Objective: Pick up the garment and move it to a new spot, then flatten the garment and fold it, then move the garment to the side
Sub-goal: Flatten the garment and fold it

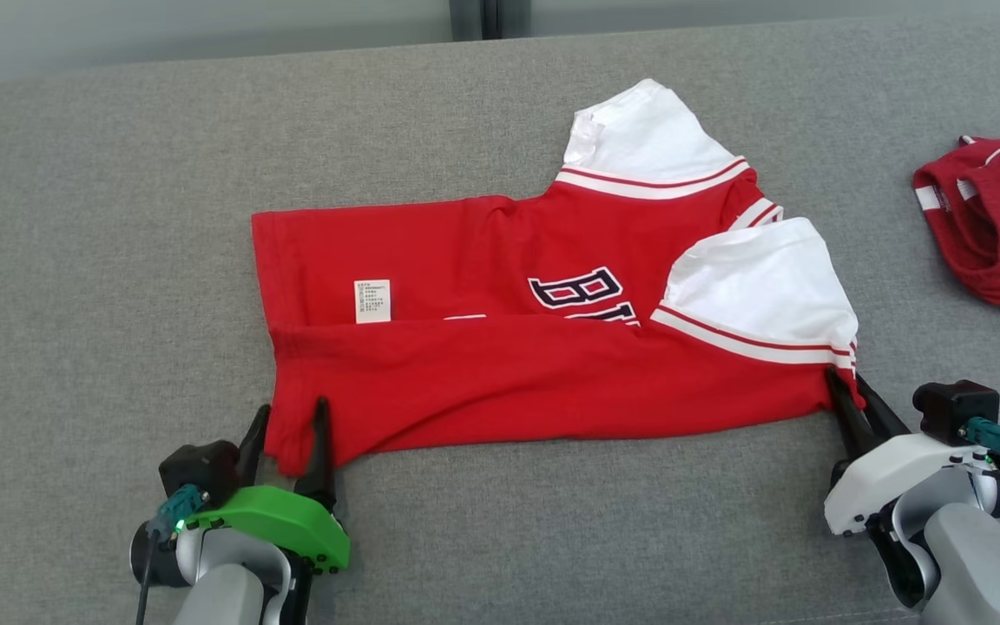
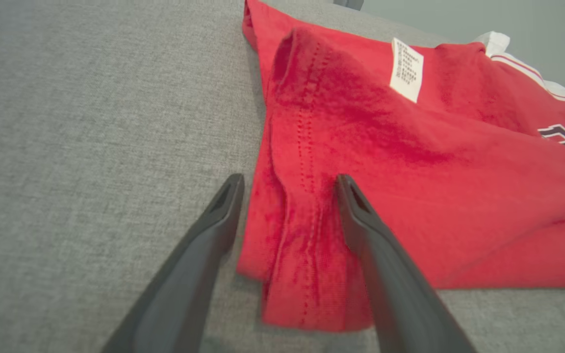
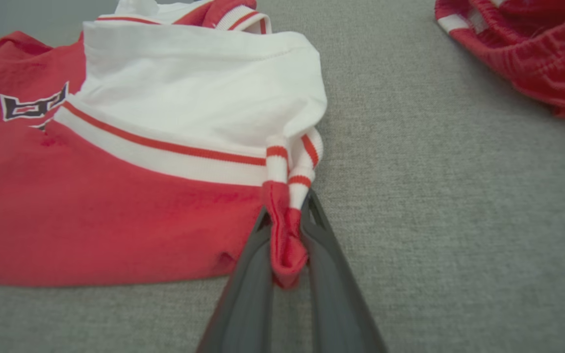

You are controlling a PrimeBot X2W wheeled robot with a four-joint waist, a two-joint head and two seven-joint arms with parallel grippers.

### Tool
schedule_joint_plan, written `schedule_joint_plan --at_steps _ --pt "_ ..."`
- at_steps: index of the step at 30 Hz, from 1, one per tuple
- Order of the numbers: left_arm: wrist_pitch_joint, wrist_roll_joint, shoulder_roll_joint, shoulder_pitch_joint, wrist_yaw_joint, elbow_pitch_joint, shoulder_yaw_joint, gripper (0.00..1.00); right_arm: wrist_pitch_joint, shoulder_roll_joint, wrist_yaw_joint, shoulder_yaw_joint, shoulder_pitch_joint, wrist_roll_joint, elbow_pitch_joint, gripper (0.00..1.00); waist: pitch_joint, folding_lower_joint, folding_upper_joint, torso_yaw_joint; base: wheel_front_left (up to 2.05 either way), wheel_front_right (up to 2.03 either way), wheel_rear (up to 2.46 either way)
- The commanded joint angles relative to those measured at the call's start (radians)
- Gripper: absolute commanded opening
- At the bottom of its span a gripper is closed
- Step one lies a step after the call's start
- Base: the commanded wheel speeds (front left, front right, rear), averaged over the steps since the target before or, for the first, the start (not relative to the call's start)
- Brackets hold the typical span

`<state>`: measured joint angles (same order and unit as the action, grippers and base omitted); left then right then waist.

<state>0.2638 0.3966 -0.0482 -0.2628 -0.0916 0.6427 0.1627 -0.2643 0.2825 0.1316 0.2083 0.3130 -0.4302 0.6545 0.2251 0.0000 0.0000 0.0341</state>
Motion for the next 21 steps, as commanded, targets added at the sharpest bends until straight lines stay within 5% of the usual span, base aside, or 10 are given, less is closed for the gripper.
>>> schedule_joint_plan --at_steps 1,2,12,21 --pt "0.000 0.003 -0.005 -0.018 -0.007 -0.002 0.004 0.36 0.001 0.001 -0.002 0.003 0.010 0.001 -0.004 0.00 0.005 0.0000 0.0000 -0.005 0.00 0.00 0.00" --pt "0.000 0.004 -0.006 -0.019 -0.011 -0.001 0.003 0.00 0.001 0.001 -0.002 0.003 0.013 0.000 -0.006 0.00 0.007 0.0000 0.0000 -0.006 0.00 0.00 0.00" --pt "0.000 0.023 -0.006 0.019 -0.028 0.012 -0.031 0.00 0.001 0.008 -0.002 -0.031 -0.006 0.003 -0.003 0.00 -0.022 0.0000 0.0000 -0.009 0.00 0.00 0.00" --pt "-0.001 0.052 -0.009 0.046 -0.035 0.171 -0.034 0.00 0.001 0.005 -0.003 -0.027 -0.088 -0.004 0.026 0.00 -0.149 0.0000 0.0000 -0.005 0.00 0.00 0.00"
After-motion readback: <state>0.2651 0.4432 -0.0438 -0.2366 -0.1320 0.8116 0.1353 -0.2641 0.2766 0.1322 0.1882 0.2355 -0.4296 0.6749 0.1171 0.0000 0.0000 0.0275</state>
